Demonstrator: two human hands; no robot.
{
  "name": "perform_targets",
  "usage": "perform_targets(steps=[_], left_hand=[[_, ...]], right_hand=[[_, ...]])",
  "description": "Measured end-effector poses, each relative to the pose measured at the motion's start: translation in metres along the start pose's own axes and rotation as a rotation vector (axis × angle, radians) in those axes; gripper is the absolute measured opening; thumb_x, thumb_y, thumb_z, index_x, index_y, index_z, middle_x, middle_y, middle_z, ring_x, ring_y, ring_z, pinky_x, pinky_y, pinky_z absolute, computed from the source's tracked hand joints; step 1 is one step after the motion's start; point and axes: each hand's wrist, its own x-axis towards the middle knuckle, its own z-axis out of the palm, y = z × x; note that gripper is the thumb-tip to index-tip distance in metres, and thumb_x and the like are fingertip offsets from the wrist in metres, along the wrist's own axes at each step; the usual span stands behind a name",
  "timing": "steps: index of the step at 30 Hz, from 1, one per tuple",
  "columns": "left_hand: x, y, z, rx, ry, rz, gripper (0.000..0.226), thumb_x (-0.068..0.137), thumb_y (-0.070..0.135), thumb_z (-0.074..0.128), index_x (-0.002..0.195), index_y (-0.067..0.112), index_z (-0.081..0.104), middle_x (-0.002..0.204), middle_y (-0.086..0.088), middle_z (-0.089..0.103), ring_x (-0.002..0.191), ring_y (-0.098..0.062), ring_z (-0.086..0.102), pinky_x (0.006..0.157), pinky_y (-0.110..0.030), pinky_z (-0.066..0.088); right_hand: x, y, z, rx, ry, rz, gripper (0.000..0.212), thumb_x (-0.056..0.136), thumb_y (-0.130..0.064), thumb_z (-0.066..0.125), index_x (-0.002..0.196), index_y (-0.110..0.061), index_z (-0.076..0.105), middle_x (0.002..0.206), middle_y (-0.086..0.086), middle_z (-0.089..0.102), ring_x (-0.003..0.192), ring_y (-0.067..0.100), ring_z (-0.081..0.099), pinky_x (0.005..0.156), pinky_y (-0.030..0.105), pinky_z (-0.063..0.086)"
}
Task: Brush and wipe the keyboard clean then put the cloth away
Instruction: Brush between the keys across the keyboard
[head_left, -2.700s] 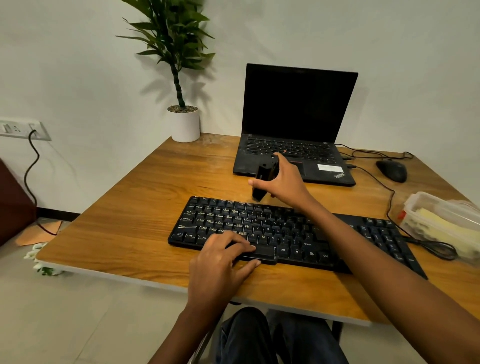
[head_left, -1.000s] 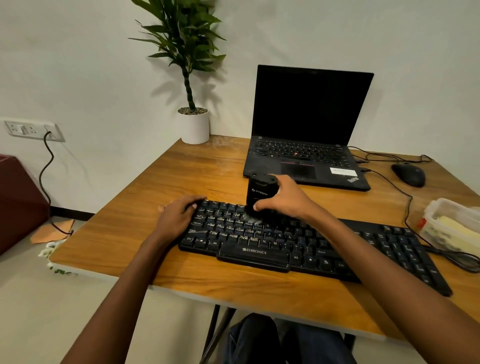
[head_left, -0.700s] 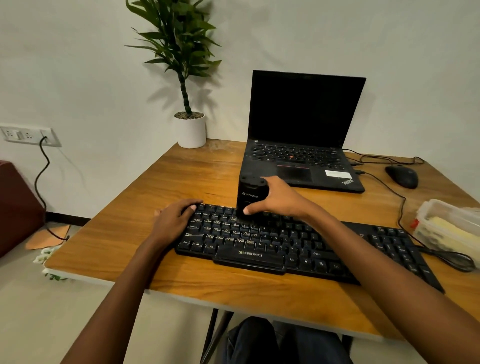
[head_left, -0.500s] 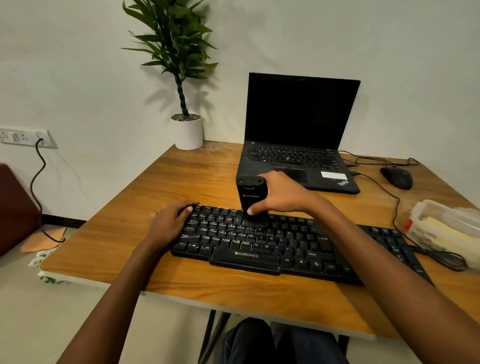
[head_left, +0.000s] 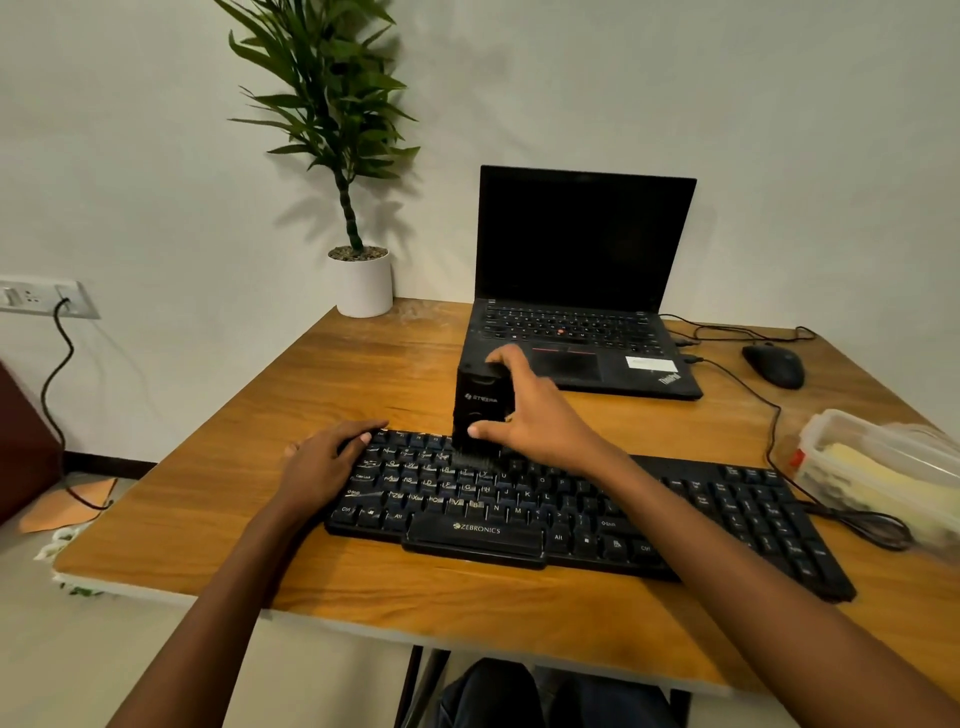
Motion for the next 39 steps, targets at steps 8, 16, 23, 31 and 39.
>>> perform_targets(steps=[8, 16, 23, 31, 39], left_hand=[[0.000, -0.004, 0.002, -0.024, 0.026, -0.002, 0.032, 0.097, 0.028, 0.046, 0.109, 0.058, 0.050, 0.120, 0.006, 0.062, 0.113, -0.022, 0.053, 0.102, -0.057, 0.034], [0.001, -0.004, 0.003, -0.072, 0.031, -0.003, 0.032, 0.097, 0.029, 0.047, 0.105, 0.060, 0.051, 0.119, 0.008, 0.062, 0.115, -0.020, 0.053, 0.102, -0.056, 0.033], [0.001, -0.002, 0.004, -0.061, 0.026, -0.007, 0.032, 0.097, 0.029, 0.046, 0.106, 0.060, 0.049, 0.121, 0.003, 0.062, 0.114, -0.022, 0.053, 0.101, -0.056, 0.034], [0.002, -0.004, 0.005, -0.058, 0.039, 0.009, 0.035, 0.097, 0.029, 0.047, 0.103, 0.063, 0.047, 0.122, 0.004, 0.063, 0.115, -0.021, 0.053, 0.100, -0.056, 0.035], [0.001, -0.004, 0.005, -0.081, 0.045, -0.002, 0.032, 0.097, 0.029, 0.047, 0.105, 0.061, 0.048, 0.117, 0.008, 0.062, 0.113, -0.020, 0.053, 0.102, -0.057, 0.033]], right_hand=[[0.015, -0.001, -0.017, -0.156, -0.060, -0.009, 0.069, 0.079, -0.014, 0.070, 0.134, -0.026, 0.031, 0.118, 0.010, 0.054, 0.096, 0.018, 0.056, 0.073, 0.030, 0.050], [0.003, 0.025, -0.011, -0.071, -0.040, -0.041, 0.076, 0.080, -0.016, 0.070, 0.140, -0.041, 0.030, 0.123, 0.004, 0.057, 0.069, 0.001, 0.051, 0.066, 0.019, 0.045], [0.014, 0.004, 0.006, -0.062, 0.010, -0.163, 0.075, 0.082, -0.014, 0.069, 0.141, -0.038, 0.030, 0.121, 0.006, 0.060, 0.062, -0.007, 0.052, 0.061, 0.020, 0.051], [-0.006, 0.031, -0.026, -0.101, -0.034, -0.039, 0.075, 0.080, -0.016, 0.071, 0.140, -0.040, 0.032, 0.138, 0.002, 0.048, 0.058, -0.007, 0.045, 0.070, 0.017, 0.043], [0.009, 0.007, 0.013, 0.038, 0.065, -0.122, 0.076, 0.080, -0.015, 0.070, 0.141, -0.037, 0.031, 0.117, 0.005, 0.061, 0.083, 0.020, 0.065, 0.065, 0.029, 0.057]])
